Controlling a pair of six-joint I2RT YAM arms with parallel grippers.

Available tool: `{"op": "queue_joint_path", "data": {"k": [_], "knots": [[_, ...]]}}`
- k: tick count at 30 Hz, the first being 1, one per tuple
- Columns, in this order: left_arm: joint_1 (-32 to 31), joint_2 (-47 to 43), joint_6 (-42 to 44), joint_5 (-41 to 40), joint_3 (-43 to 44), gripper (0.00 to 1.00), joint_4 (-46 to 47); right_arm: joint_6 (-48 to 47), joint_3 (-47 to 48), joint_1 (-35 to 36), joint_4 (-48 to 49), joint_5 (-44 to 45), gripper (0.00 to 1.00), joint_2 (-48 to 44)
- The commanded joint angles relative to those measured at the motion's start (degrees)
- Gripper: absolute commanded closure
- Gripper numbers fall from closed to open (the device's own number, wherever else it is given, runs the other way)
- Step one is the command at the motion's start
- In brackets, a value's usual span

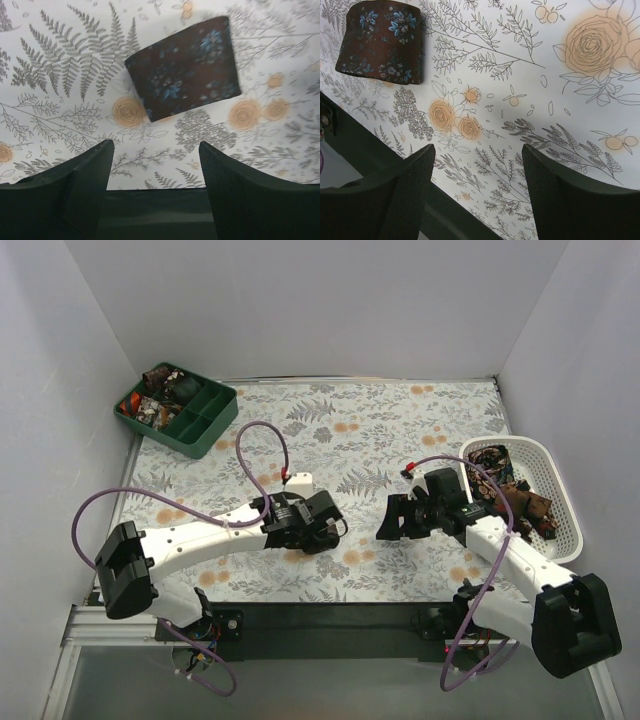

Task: Roll the ties
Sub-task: Roll the tie

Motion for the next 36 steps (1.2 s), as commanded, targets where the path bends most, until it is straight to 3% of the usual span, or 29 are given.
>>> {"op": "queue_joint_path", "data": {"k": [1,5,16,36], "knots": [[0.4,-3.0,-4.9,2.7,-6.3,0.37,2.3,-0.3,1.7,0.3,3.1,-3.8,0.37,2.3],[0.4,-3.4,-4.5,4.2,-10.1,0.37,4.2,0.3,2.0,1.6,5.3,-4.9,0.47,4.3],[1.2,-3.0,-2.1,-0.8,-17.7,0.37,17.1,2.1,1.8,2.4,7.8,-4.9,0.47,7.2],[12.6,0.6,11.8,-1.2,-21.7,0.4,30.0,2.1,1.4,2.4,7.7,-3.4,0.47,6.8]]}}
